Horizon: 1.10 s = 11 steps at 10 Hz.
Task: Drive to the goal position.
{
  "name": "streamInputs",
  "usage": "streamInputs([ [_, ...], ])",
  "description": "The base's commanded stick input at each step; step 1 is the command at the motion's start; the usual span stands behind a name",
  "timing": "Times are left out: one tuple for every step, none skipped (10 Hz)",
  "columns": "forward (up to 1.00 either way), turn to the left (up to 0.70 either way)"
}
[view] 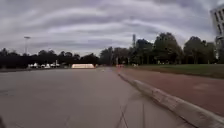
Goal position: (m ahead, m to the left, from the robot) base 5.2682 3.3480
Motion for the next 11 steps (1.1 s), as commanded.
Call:
streamInputs([
  [0.7, 0.0],
  [0.7, 0.0],
  [0.7, 0.0],
  [0.7, 0.0],
  [0.7, 0.0],
  [0.7, 0.0],
  [0.7, 0.0],
  [0.7, 0.0],
  [0.7, 0.0],
  [0.7, 0.0],
  [0.7, 0.0],
])
